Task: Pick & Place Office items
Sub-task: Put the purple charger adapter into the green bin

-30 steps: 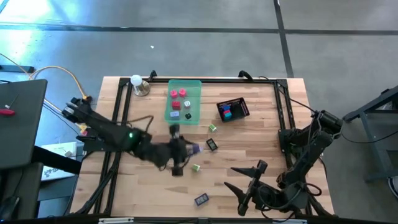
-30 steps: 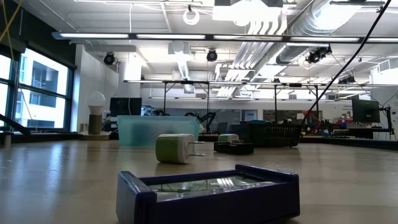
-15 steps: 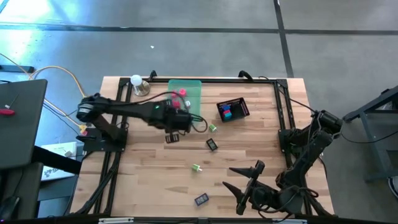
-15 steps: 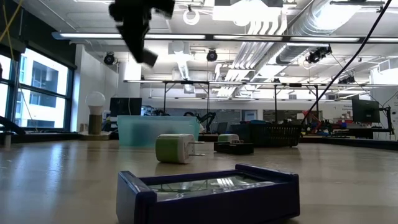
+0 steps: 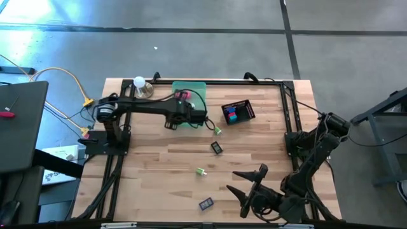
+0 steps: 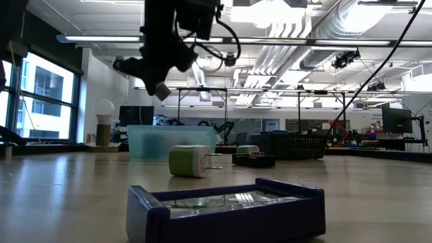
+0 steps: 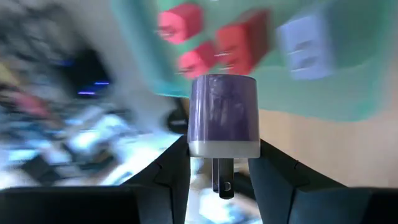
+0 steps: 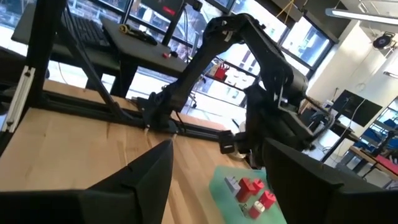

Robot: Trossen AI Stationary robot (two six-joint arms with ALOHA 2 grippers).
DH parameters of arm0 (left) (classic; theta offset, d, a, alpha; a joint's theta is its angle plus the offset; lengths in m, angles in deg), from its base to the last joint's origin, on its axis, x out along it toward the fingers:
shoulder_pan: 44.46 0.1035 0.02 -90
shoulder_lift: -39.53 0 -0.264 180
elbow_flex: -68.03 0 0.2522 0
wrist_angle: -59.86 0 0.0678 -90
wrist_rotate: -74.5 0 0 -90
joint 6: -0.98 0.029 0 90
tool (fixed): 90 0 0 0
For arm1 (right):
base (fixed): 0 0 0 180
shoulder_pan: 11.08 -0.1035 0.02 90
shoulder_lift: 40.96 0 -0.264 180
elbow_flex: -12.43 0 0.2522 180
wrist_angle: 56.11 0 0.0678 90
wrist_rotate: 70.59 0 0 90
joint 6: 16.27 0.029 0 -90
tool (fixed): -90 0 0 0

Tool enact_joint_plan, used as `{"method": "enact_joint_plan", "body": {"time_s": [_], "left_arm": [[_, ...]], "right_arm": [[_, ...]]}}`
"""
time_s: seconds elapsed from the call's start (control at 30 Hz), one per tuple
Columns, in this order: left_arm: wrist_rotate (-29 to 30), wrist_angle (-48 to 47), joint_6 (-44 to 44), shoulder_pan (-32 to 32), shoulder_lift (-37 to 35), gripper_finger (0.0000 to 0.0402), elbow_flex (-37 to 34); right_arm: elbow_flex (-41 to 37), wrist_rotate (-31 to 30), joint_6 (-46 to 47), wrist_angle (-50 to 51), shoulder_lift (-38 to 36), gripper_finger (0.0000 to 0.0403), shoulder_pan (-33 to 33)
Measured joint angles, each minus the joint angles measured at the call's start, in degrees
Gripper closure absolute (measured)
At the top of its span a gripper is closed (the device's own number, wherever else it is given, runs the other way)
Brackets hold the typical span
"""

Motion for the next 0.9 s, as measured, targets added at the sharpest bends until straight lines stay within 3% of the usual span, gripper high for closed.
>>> {"method": "enact_joint_plan", "body": {"time_s": [0.07, 0.23, 0.37, 0.73, 0.9], "left_arm": [[4.5, 1.1, 4.9, 0.0, 1.3, 0.0276, 0.0], [6.2, 3.8, 17.3, 0.0, 4.8, 0.0276, 0.0], [12.0, 5.3, 24.4, -0.4, 7.2, 0.0276, 0.0], [11.9, 9.1, 39.2, -1.1, 9.3, 0.0276, -0.2], [14.0, 10.7, 40.0, -1.2, 12.2, 0.0276, -0.2]], "right_arm": [[0.0, 0.0, 1.2, 1.5, 0.0, 0.0168, 0.0], [0.0, -0.2, 3.6, 4.9, 0.0, 0.0168, 0.0], [0.0, -0.2, 4.5, 6.4, 0.0, 0.0168, 0.0], [0.0, -0.1, 7.3, 8.1, 0.0, 0.0168, -0.1], [0.0, 0.0, 7.5, 8.3, 0.0, 0.0168, -0.1]]}}
